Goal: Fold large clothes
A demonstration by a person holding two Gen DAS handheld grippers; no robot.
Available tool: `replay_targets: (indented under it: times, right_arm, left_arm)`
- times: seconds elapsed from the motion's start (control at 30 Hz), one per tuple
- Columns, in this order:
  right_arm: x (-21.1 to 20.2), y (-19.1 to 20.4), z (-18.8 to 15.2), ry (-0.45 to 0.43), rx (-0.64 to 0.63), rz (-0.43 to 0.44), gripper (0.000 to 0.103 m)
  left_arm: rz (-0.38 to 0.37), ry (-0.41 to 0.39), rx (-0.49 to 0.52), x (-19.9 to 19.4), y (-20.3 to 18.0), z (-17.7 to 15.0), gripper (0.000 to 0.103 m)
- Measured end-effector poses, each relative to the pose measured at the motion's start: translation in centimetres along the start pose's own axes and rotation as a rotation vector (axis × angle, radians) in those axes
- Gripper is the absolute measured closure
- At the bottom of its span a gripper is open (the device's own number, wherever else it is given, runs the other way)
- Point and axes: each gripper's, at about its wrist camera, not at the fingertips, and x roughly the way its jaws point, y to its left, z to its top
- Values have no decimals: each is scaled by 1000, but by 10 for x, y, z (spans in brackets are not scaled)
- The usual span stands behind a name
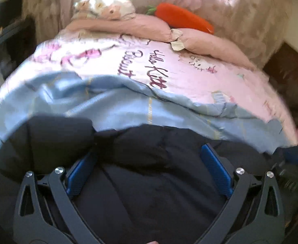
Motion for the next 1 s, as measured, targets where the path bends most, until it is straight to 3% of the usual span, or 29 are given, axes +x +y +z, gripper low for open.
replay_targets:
  times: [0.13,0.23,0.3,0.33,0.37,0.4,0.5,0.57,0.63,0.7,0.77,0.8,0.9,1.0]
  right_arm:
    - [-4,-24,-3,8,-8,41,1]
    - [-10,-59,-10,-18,41,-21,1]
    - [-12,-85,-18,-24,91,-22,1]
    - [-13,-95,-21,-24,126,-12,1]
    - [-14,-107,-26,-25,182,-41,1]
    - [-19,-123,-32,-44,265,-124,1]
    - [-40,-156,-48,-90,454,-250,1]
    - [-65,-171,-59,-127,524,-338,1]
    - [-93,-166,-66,-196,493,-377,1]
    - [-119,-147,-71,-280,405,-357,1]
    - [-136,-125,-73,-355,354,-323,1]
    - [-144,-107,-73,-386,334,-251,1]
    - [-138,-59,-62,-333,311,-71,1]
    - [-102,-18,-55,-177,314,133,1]
  left_arm:
    - [40,-29,85,-6,6,-8,2]
    - [129,-104,89,-20,17,-13,2]
    - [264,-138,56,-29,35,-15,2]
    - [295,-136,7,-33,51,-15,2]
    - [228,-122,-82,-38,75,-16,2]
    - [215,-94,-118,-39,89,-16,2]
    - [369,-95,-56,-52,100,-16,2]
    - [383,-116,-43,-72,104,-13,2]
    - [390,-162,-58,-97,103,-8,2]
    - [384,-279,-55,-141,91,-4,2]
    - [277,-383,-31,-182,66,-1,2]
    - [238,-398,-18,-191,54,-1,2]
    - [58,-376,30,-197,0,-4,2]
    - [2,-271,45,-155,-42,-15,2]
